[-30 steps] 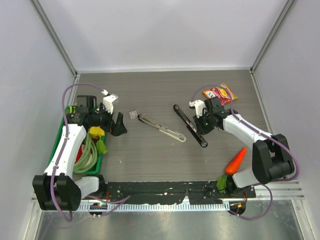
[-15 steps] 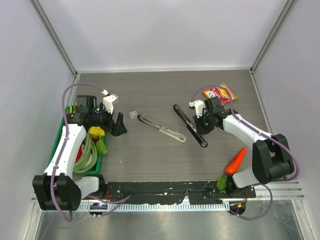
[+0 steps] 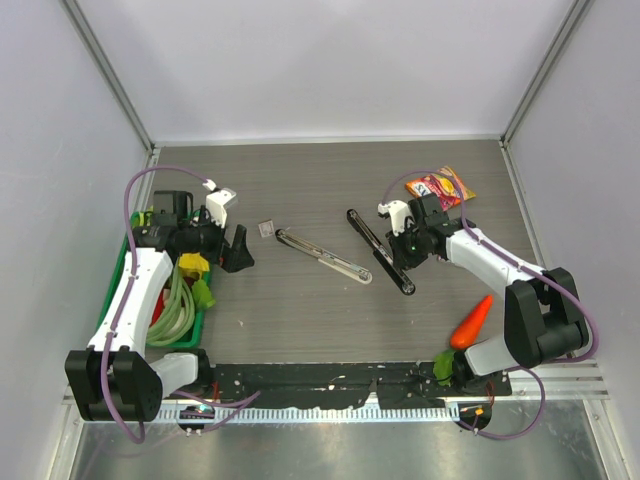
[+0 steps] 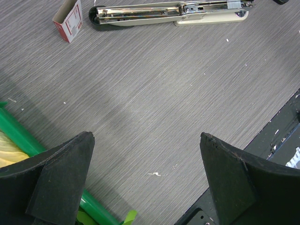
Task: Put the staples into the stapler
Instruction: Install the staple into the stapler.
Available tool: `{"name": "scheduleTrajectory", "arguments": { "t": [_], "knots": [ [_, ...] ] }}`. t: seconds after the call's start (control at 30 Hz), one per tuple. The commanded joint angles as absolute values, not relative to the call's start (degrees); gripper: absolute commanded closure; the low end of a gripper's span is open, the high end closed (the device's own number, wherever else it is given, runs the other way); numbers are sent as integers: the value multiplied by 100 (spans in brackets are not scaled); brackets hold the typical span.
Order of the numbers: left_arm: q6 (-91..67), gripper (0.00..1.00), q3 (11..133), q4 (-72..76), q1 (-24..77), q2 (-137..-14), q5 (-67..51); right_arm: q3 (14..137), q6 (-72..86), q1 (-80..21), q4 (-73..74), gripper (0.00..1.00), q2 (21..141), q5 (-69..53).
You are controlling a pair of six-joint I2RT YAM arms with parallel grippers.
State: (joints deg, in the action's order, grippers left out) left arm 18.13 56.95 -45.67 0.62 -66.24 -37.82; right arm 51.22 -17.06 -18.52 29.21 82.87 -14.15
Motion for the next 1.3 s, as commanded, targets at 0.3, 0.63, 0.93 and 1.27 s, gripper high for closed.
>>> {"name": "scheduleTrajectory", "arguments": {
  "t": [0.3, 0.63, 0.93, 1.27],
  "knots": [
    [1758, 0, 5695, -4403, 26, -6565, -3982, 5282, -1775, -1837, 2988, 99, 8288, -1476],
    [1758, 0, 5704, -4412, 26, -6583, -3990, 5265, -1749, -1837, 2962, 99, 8191, -1626],
    [1740, 0, 5704, -4412, 18, -6583, -3990, 5273, -1732, -1837, 2953, 99, 8306, -1292],
    [1740, 0, 5704, -4412, 26, -6574, -3999, 5273, -1714, -1837, 2935, 99, 8297, -1239]
  ]
}}
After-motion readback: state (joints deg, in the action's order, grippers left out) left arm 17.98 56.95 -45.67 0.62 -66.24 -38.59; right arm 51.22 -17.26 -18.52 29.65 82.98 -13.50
